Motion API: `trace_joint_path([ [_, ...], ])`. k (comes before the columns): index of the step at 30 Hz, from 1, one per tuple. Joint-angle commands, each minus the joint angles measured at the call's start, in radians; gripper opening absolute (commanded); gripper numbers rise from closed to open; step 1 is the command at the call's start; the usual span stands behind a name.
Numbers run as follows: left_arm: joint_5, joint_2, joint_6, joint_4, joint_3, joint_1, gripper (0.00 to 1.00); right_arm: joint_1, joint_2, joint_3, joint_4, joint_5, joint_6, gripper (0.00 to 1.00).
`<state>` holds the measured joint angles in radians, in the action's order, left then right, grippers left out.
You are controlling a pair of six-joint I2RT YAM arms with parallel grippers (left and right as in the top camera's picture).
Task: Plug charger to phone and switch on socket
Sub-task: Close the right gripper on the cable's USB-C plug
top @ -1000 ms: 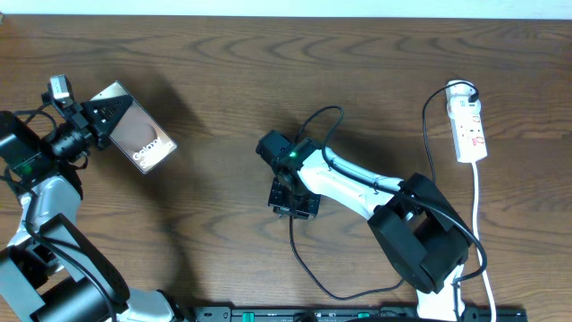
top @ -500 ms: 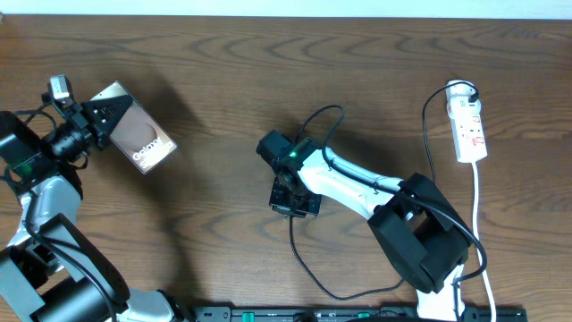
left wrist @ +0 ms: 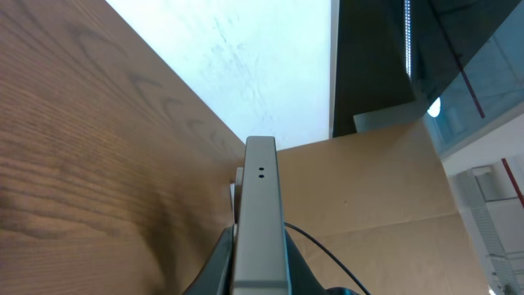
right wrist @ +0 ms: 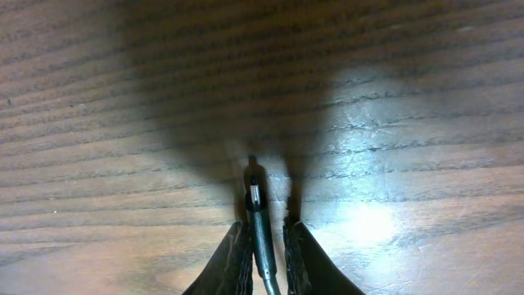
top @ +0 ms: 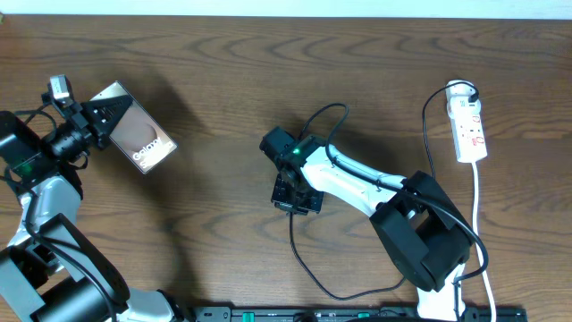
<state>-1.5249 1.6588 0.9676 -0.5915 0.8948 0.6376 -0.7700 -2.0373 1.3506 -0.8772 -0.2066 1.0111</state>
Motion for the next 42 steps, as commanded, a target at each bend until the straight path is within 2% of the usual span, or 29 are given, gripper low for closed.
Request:
trace_joint_path([
  [1,-0.034,-0.012,-0.007,-0.008,0.003,0.001,0.07,0.005,-0.014,-0.021,0.003,0.051,-0.006,0.14],
  [20,-0.034,-0.012,-0.007,-0.008,0.003,0.001,0.07,-0.024,-0.014,-0.021,-0.007,0.04,-0.005,0.13],
  [28,-0.035,-0.012,-0.007,-0.008,0.003,0.001,0.07,-0.024,-0.014,-0.021,-0.01,0.039,-0.006,0.01],
  [42,-0.035,-0.012,-0.007,-0.008,0.003,0.001,0.07,-0.047,-0.014,-0.034,-0.084,0.039,-0.005,0.01],
])
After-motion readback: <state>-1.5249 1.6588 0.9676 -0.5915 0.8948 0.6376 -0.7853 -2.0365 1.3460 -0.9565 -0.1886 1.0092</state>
